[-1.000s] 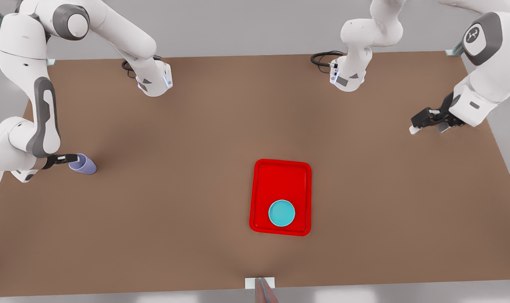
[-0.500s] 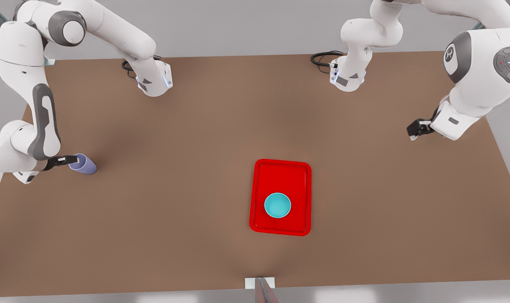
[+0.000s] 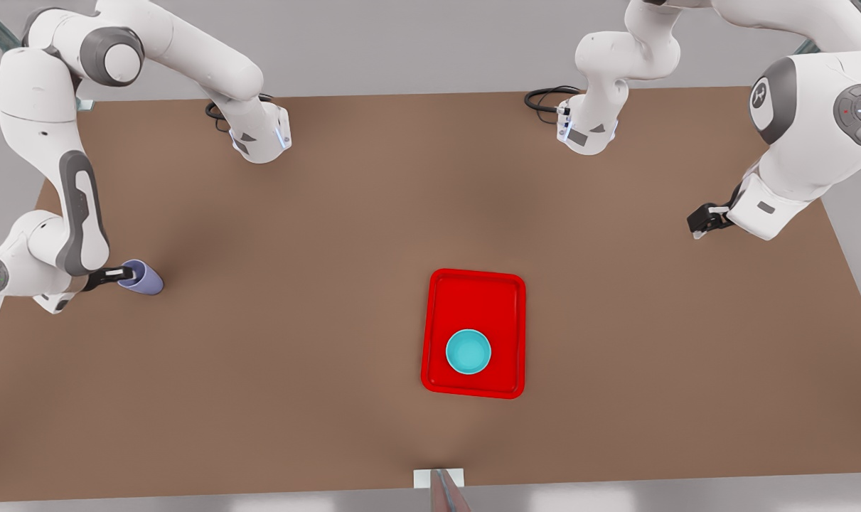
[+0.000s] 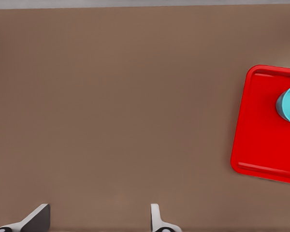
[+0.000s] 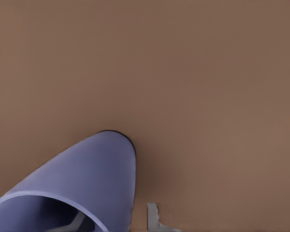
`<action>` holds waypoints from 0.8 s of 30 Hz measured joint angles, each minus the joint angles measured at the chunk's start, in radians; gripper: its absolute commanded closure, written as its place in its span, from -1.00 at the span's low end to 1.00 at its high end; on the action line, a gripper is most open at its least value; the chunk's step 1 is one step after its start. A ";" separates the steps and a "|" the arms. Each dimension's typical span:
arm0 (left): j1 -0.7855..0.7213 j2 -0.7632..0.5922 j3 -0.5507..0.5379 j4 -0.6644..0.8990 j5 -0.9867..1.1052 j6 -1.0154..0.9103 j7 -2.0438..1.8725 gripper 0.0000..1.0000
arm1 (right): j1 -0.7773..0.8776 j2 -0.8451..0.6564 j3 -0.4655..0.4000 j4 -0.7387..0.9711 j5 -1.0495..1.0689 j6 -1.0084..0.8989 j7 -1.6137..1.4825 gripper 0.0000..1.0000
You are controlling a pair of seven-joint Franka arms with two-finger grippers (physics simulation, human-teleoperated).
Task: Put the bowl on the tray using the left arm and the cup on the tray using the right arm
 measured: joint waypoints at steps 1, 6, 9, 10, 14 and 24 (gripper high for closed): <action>-0.001 0.001 0.000 0.000 0.000 0.000 0.000 -1.00 | 0.000 0.002 0.000 0.000 0.000 -0.002 -0.003 0.57; -0.001 0.003 0.000 -0.002 0.000 0.000 0.000 -1.00 | 0.001 0.015 0.000 0.002 0.001 0.000 -0.002 0.57; 0.000 0.002 0.000 -0.002 0.000 -0.001 -0.001 -1.00 | 0.002 0.015 0.000 0.023 0.004 -0.016 -0.002 0.57; 0.000 0.002 0.000 -0.002 0.000 -0.001 -0.001 -1.00 | 0.003 0.009 0.001 0.029 0.005 -0.032 -0.004 0.57; -0.002 0.002 0.000 -0.002 0.000 -0.001 -0.002 -1.00 | 0.019 -0.008 0.031 0.107 0.030 -0.143 0.000 0.57; -0.005 0.002 -0.005 -0.003 -0.001 -0.005 -0.002 -1.00 | 0.492 -0.053 0.038 0.158 0.245 -0.133 0.421 0.57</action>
